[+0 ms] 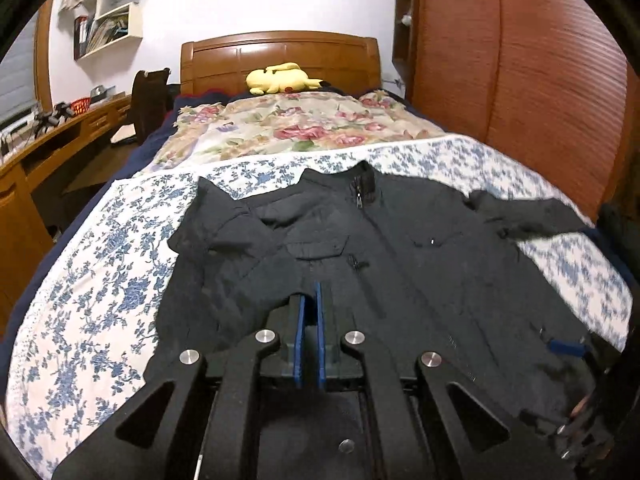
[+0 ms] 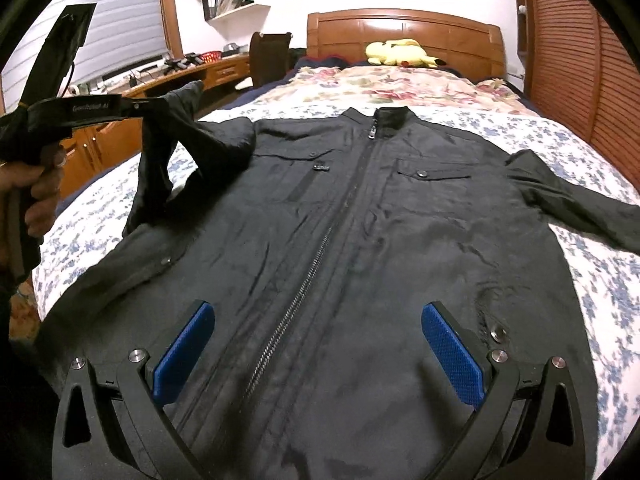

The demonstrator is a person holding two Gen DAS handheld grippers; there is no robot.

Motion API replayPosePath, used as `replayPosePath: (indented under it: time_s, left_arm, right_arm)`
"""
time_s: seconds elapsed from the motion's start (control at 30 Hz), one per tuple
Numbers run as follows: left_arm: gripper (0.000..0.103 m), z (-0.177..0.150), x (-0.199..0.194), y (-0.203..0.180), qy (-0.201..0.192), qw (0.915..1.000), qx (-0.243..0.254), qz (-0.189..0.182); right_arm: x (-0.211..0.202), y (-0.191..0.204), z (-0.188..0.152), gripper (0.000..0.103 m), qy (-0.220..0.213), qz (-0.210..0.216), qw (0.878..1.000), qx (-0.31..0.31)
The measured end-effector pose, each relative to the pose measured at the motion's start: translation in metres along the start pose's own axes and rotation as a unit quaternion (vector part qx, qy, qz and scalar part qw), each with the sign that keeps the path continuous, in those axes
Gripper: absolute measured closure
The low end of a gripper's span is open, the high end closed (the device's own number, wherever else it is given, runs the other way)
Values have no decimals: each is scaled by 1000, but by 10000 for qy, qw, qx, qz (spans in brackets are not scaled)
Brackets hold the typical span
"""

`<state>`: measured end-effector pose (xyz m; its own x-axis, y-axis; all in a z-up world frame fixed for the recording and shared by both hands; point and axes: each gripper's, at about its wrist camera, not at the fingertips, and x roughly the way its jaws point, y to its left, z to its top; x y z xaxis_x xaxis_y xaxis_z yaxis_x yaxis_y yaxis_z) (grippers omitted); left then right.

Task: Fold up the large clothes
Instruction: 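Move the right gripper to the cuff of the other sleeve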

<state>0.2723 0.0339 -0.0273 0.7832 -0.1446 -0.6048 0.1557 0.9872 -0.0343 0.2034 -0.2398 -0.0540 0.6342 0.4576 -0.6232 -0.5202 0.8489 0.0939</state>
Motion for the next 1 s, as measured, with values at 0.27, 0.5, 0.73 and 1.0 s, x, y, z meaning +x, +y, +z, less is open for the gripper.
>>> replayPosePath:
  time_s: [0.27,0.5,0.73,1.0]
  left_arm:
    - [71,-21,-44,17,-264,9995,107,-159]
    - [68,-44,-70,69,-297,9993,-148,-147]
    - [60,-71,-90,130,-367,9983,-382,252]
    - [53,-84,-98,164,-419,9972,-514,353]
  right_arm:
    - [-17,25,19,0,32,-94,9999,-118]
    - [8,68,54,0,3,195,9990,-407]
    - [74,119,89,3,177,750,9947,-682]
    - [149,177,109,18,526,1248,9825,-1278]
